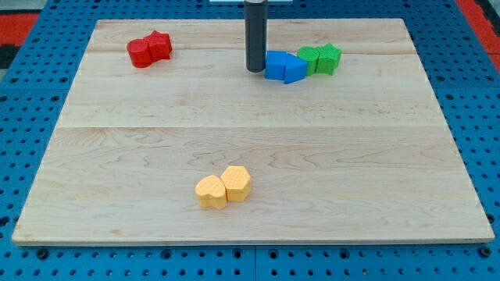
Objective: Slide the blue cube a bit up
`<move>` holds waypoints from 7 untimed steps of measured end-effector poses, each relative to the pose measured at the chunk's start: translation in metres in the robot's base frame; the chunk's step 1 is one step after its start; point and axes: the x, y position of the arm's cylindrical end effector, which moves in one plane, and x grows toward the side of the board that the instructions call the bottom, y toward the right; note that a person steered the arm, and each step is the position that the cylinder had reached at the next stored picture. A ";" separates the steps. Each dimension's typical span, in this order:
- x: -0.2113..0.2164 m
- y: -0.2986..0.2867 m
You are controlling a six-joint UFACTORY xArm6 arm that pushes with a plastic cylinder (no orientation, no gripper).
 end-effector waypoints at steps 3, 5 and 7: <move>0.011 -0.032; 0.050 0.008; 0.041 0.008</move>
